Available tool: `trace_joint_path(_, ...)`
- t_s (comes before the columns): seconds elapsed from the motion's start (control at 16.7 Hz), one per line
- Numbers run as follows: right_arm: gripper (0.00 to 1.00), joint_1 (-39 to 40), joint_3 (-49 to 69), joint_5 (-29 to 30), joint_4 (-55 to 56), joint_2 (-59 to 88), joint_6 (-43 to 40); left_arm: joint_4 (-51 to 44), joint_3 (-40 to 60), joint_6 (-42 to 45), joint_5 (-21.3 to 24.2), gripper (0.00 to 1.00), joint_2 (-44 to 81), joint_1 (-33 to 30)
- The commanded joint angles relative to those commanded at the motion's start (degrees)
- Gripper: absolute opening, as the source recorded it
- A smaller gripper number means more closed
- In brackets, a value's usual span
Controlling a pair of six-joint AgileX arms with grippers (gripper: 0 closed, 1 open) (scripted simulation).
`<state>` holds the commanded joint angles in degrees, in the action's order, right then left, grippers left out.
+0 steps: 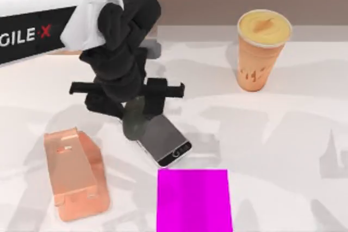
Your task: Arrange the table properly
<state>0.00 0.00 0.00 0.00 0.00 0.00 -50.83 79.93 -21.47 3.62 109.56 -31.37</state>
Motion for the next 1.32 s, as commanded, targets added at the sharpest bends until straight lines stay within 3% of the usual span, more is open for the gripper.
trace_joint_path(0.3, 1.0, 0.0, 0.0, 0.0, 0.0, 0.0, 0.0, -1.4, -0.5, -23.1, -2.5, 0.0, 3.8, -15.8)
trace_joint_path(0.54, 1.0, 0.0, 0.0, 0.0, 0.0, 0.0, 0.0, -2.5, -1.2, -31.5, -4.0, 0.0, 5.2, -23.3)
trace_joint_path(1.32, 1.0, 0.0, 0.0, 0.0, 0.0, 0.0, 0.0, -0.5, -2.5, -32.1, -4.1, 0.0, 6.1, -23.9)
